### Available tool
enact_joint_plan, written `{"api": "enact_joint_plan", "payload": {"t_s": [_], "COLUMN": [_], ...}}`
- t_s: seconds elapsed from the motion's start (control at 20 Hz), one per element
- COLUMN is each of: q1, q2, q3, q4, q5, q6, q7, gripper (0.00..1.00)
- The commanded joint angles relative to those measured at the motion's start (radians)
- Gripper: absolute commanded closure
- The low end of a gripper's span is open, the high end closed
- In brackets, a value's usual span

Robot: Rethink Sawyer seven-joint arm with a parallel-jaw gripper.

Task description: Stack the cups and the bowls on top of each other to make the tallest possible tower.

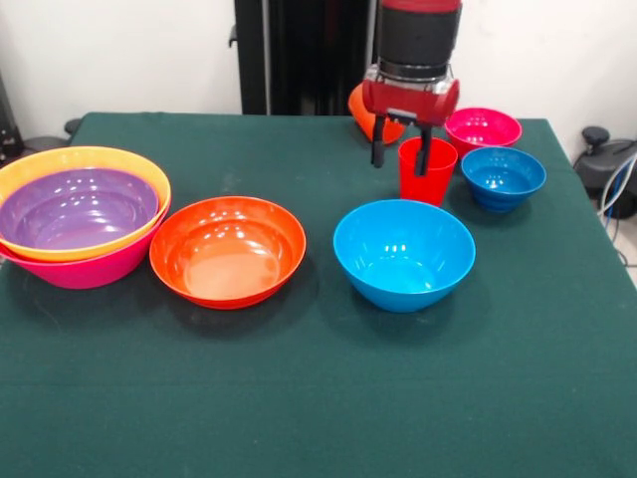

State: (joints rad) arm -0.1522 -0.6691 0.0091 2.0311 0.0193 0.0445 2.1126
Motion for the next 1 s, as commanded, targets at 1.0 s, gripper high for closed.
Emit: {"api": "enact_joint_plan", "payload": {"t_s": [1.0], "q1": [0.163], "q2": [0.013], "q3": [0.03], "q4": [0.214], "q5": [0.156], "q6": [-0.063], "q7": [0.318], "gripper": [0.0]}}
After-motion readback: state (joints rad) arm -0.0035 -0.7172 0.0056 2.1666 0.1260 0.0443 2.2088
